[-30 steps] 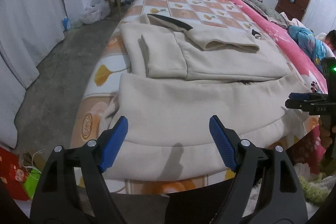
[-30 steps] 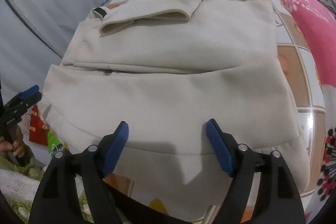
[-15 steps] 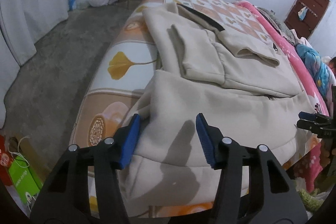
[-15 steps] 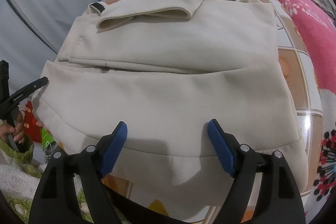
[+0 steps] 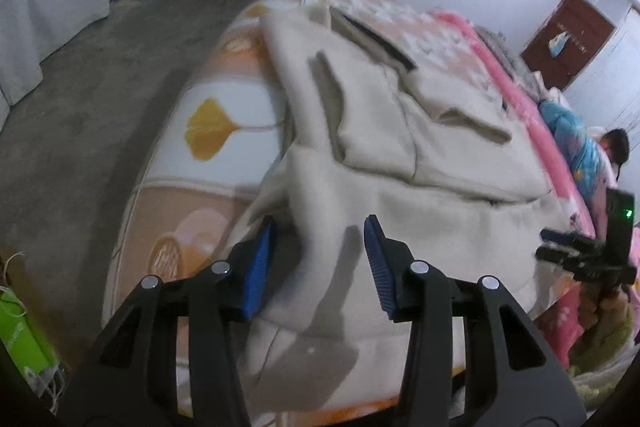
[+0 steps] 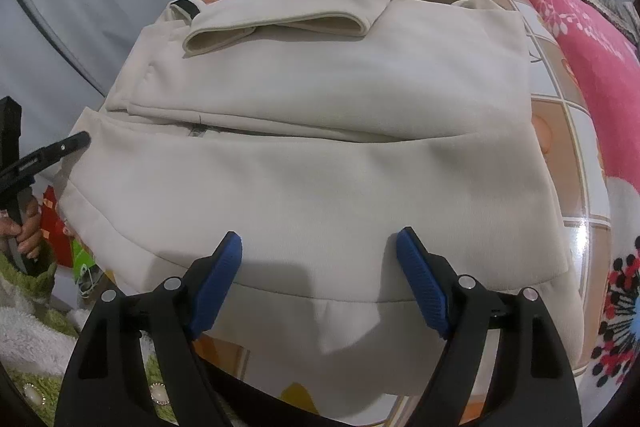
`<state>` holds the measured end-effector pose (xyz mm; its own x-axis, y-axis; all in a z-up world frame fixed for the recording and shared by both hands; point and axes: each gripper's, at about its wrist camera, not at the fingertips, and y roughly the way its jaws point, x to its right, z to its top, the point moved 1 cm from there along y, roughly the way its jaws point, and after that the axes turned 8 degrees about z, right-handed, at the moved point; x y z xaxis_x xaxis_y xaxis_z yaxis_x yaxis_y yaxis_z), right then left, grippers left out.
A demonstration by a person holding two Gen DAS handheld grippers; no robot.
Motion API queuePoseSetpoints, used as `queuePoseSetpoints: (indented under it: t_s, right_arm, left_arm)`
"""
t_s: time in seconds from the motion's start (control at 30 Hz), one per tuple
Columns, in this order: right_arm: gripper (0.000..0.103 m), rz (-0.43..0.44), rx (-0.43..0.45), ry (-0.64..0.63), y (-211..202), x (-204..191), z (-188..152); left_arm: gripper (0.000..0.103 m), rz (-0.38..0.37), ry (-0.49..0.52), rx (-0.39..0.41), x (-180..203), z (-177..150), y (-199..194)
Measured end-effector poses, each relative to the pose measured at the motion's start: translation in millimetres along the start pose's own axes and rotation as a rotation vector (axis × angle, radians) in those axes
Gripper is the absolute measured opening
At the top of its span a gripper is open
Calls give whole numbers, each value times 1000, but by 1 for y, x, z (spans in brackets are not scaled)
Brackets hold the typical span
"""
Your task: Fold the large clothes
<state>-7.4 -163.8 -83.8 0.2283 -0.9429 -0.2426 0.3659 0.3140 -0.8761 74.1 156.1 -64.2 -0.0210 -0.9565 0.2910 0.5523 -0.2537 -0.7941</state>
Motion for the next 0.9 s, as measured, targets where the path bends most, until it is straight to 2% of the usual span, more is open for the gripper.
queuePoseSetpoints:
  t_s: [0.1,0.13,0.23,0.27,0.43,0.47,0.53,0.6,0.67,0.73,0.83,0.9]
  right_arm:
    - [78,-1,0,0,0,-1,0]
    - [78,-1,1,0,0,0,0]
    - [78,-1,5,-4,0,0,-1]
    - [78,0,5,-6,0,0,-1]
    - [78,3,6,-9,-1,0,0]
    - [78,4,11,-9,-1,0,-1]
    - [80,8,19,-15,0,0,-1]
    - [81,8,22,-20,0,-1,-2]
    - [80,8,23,-25,-1,-1,-2]
    - [80,21,27,-8,-3,2,-3]
    - [80,34,55,26,-15,8,-6]
    - [77,33,104,52,-31,18,-9]
  left_arm:
    - [45,-149,-1,59,7,5,-12]
    - [47,-152,13,70,11,6,-13]
    - [47,-22,52,13,13,7,4]
    - [45,-10,54,-13,12,6,10]
    - [45,-118,86,42,21,4,-8]
    - [45,-102,103,42,24,3,-9]
    - [45,-13,132,26,28,1,-2]
    - [29,129,199,-5,38,-2,6]
    - [26,212,255,-12,46,-4,11]
    - [20,267,299,-1,54,-6,9]
    - [19,359,342,4,64,-8,9]
    - [19,408,360,5,69,-10,11]
